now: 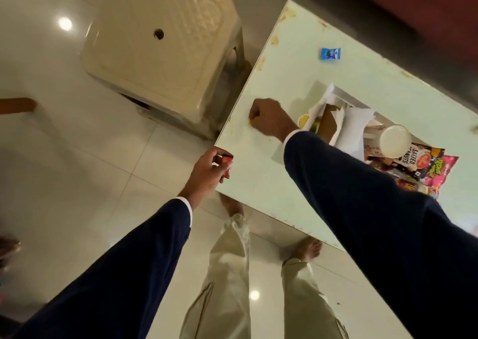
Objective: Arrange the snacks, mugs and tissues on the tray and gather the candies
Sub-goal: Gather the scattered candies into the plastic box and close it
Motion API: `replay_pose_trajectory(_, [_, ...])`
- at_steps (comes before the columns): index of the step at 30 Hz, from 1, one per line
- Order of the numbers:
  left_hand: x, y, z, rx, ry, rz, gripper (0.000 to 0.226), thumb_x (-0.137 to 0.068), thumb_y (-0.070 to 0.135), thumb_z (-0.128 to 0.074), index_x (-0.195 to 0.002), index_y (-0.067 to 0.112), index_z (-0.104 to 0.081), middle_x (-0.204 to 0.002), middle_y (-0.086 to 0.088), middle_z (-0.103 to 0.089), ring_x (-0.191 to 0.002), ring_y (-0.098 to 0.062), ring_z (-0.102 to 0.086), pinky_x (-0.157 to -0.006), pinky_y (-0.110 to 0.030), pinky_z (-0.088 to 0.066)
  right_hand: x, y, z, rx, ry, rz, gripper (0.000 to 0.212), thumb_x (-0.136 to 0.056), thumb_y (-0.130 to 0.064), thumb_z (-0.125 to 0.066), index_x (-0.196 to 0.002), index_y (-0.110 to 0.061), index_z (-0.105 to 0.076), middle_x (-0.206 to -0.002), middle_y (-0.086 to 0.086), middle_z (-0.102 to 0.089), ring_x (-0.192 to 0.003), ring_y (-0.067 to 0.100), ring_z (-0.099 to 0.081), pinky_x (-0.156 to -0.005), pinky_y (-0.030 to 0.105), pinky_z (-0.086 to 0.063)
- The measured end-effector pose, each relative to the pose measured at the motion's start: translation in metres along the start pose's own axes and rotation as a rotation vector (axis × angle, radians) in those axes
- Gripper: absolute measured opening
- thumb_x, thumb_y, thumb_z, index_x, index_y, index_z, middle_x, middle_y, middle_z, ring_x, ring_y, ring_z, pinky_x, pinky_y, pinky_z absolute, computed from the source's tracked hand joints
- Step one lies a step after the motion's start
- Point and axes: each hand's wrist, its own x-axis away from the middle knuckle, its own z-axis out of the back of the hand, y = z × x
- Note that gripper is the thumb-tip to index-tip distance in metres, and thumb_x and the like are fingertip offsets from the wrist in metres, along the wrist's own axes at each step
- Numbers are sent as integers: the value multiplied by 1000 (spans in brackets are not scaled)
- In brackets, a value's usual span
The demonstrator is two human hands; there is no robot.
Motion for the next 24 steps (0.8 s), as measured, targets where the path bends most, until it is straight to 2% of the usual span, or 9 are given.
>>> replay_pose_trajectory(2, [-1, 8, -4, 0, 10, -9, 12, -95, 4, -65, -107, 4, -63, -79, -4, -65, -56, -8, -61, -48, -19, -46, 29, 5, -6, -258, -32, -23, 14, -88, -7, -65, -101, -6, -69, -97, 8, -71, -90, 24, -69, -80, 36, -57])
replay_pose_trajectory(5, [2, 20, -18, -9, 0, -14, 13, -95, 1, -64, -108, 4, -64, -82, -7, -64, -48, -1, -60, -42, -12, -40, 81, 21, -13, -614, 17, -32, 4, -92, -19, -65, -95, -17, -67, -79, -5, -73, -68, 11, -70, -63, 28, -58])
replay_pose_trajectory(8, [14, 33, -45, -41, -30, -67, 14, -94, 1, -65, -107, 5, -66, -83, -8, -63, -48, 0, -59, -42, -11, -38, 133, 51, -9, -785, 111, -36, 5, -92, -19, -67, -92, -24, -67, -77, -6, -74, -64, 10, -67, -58, 24, -53])
replay_pose_trajectory(10, [23, 43, -67, -53, -77, -99, 11, -93, 2, -68, -103, 8, -67, -81, -9, -63, -48, -3, -60, -43, -13, -39, 166, 77, 1, -878, 173, -51, 6, -91, -15, -69, -95, -19, -70, -79, -4, -75, -65, 12, -68, -58, 23, -53])
replay_pose_trajectory(15, [53, 71, -157, -101, -268, -162, 15, -90, 2, -72, -96, 14, -67, -74, -7, -64, -51, -11, -62, -44, -21, -40, 248, 150, 39, -1099, 326, -84, 21, -88, 2, -70, -101, -15, -73, -87, -2, -76, -79, 16, -74, -73, 26, -59])
replay_pose_trajectory(19, [79, 90, -271, -102, -412, -261, 18, -88, -2, -74, -96, 10, -64, -63, 1, -67, -54, -18, -64, -45, -26, -45, 317, 235, 72, -1203, 495, -128, 22, -86, 7, -71, -101, -9, -71, -94, 12, -75, -89, 29, -75, -83, 39, -62])
replay_pose_trajectory(21, [90, 93, -330, -134, -468, -300, 21, -89, 1, -74, -95, 17, -62, -66, 5, -68, -55, -16, -67, -46, -25, -48, 349, 287, 83, -1174, 608, -224, 20, -85, 2, -73, -102, -8, -71, -97, 13, -74, -90, 32, -75, -82, 40, -62])
replay_pose_trajectory(24, [104, 91, -423, -214, -531, -295, 25, -90, 3, -73, -96, 24, -61, -69, 8, -70, -56, -14, -69, -47, -27, -49, 396, 376, 92, -1105, 760, -409, 17, -88, -4, -73, -105, -4, -70, -89, 7, -73, -74, 22, -72, -70, 35, -60])
